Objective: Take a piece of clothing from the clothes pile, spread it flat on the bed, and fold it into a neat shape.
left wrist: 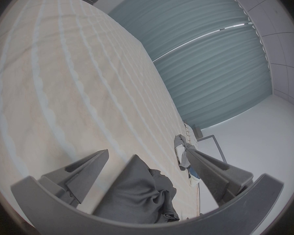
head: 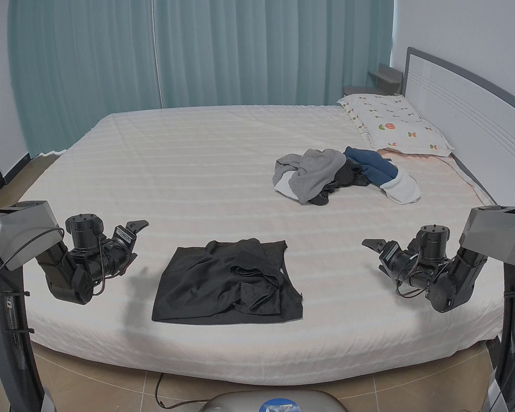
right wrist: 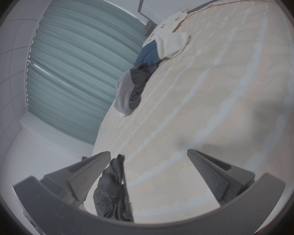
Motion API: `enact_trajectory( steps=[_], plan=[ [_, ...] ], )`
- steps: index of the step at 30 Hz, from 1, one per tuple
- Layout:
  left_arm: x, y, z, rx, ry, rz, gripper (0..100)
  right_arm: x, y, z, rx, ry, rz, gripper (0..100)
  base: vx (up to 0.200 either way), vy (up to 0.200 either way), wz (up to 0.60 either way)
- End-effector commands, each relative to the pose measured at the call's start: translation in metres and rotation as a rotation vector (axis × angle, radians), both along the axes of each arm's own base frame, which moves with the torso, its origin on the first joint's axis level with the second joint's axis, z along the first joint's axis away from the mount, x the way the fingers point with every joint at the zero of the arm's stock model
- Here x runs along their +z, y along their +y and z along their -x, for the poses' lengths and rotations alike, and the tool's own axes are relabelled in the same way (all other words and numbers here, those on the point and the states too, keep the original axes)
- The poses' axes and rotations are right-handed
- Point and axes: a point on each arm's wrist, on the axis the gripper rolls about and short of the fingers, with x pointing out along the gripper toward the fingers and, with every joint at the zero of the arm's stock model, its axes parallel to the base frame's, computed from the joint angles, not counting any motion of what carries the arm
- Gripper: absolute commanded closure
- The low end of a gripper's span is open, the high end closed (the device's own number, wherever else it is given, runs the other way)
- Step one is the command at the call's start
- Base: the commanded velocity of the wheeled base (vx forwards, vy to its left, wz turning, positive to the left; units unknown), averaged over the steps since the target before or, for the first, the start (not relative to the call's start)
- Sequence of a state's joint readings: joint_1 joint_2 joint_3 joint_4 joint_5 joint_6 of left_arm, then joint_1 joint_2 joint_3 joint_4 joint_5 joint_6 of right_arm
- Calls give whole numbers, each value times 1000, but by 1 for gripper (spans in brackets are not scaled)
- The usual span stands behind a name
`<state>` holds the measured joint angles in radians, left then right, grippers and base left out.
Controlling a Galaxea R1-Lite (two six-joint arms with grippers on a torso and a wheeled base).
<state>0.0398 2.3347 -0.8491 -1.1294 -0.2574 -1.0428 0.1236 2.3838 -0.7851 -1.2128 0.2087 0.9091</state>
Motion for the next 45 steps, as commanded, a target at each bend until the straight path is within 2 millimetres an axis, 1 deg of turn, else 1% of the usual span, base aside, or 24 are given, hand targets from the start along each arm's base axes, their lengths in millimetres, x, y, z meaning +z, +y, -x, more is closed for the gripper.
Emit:
enact_trajectory(
  steps=[1, 3, 4, 7, 11, 15, 16, 17, 18, 19, 23, 24, 25, 26, 27, 28, 30, 31, 33, 38, 39, 42, 43, 45],
  plan=[
    [-6, 0, 0, 0, 14, 1, 0, 15, 13, 9, 33, -21, -6, 0, 0, 200, 0],
    [-6, 0, 0, 0, 15, 1, 0, 16, 15, 10, 41, -23, -6, 0, 0, 200, 0],
    [-6, 0, 0, 0, 15, 1, 0, 18, 26, 13, 68, -25, -4, 0, 0, 200, 0],
    [-7, 1, 0, 2, 17, 2, 0, 20, 43, 18, 105, -30, 4, 0, 0, 200, 0],
    [-7, 1, -1, 2, 15, 2, 0, 29, 70, 26, 142, -51, 35, 0, 0, 200, 0],
    [-8, 0, -1, 0, 19, 3, 0, 46, 96, 38, 207, -92, 102, 0, 0, 200, 0],
    [-8, 0, -1, 0, 19, 3, 0, 46, 96, 38, 207, -92, 102, 0, 0, 200, 0],
    [-9, 0, -1, 1, 18, 1, 0, 55, 108, 45, 242, -100, 120, 0, 0, 200, 0],
    [-9, 0, -1, 1, 19, -1, 0, 57, 109, 46, 247, -101, 120, 0, 0, 200, 0],
    [-9, 0, -2, 1, 16, -1, 0, 65, 117, 49, 274, -101, 130, 0, 0, 200, 0],
    [-9, 0, -3, 1, 14, -5, 0, 73, 138, 44, 318, -69, 149, 0, 0, 0, 0],
    [-9, 0, -3, 1, 14, -5, 0, 74, 139, 43, 320, -70, 150, 0, 0, 0, 0],
    [-11, -1, -3, 3, 19, -8, 0, 73, 147, 38, 332, -59, 153, 0, 0, 0, 0],
    [-11, -1, -3, 3, 19, -8, 0, 73, 147, 38, 332, -59, 153, 0, 0, 0, 0],
    [-12, -1, -3, 4, 20, -10, 0, 70, 157, 32, 346, -51, 155, 0, 0, 0, 0],
    [-11, -1, -3, 4, 18, -10, 0, 66, 162, 31, 354, -49, 156, 0, 0, 0, 0],
    [-12, -1, -3, 2, 18, -11, 0, 52, 170, 29, 370, -26, 166, 0, 0, 0, 0],
    [-13, -1, -3, 2, 19, -11, 0, 49, 172, 30, 373, -19, 169, 0, 0, 0, 0],
    [-12, -1, -4, 3, 16, -13, 0, 33, 179, 29, 370, 4, 194, 0, 0, 0, 0],
    [-13, -1, -5, 3, 17, -14, 0, 22, 177, 27, 343, 28, 220, 0, 0, 0, 0],
    [-14, -2, -5, -1, 18, -15, 0, 12, 176, 26, 339, 48, 230, 0, 0, 0, 0],
    [-14, -2, -5, 0, 20, -16, 0, 6, 173, 21, 334, 53, 242, 0, 0, 0, 0],
    [-14, -2, -5, -1, 18, -15, 0, 2, 169, 16, 324, 53, 259, 0, 0, 0, 0],
    [-14, -2, -5, 0, 20, -16, 0, 1, 164, 8, 293, 42, 287, 0, 0, 0, 0]
  ],
)
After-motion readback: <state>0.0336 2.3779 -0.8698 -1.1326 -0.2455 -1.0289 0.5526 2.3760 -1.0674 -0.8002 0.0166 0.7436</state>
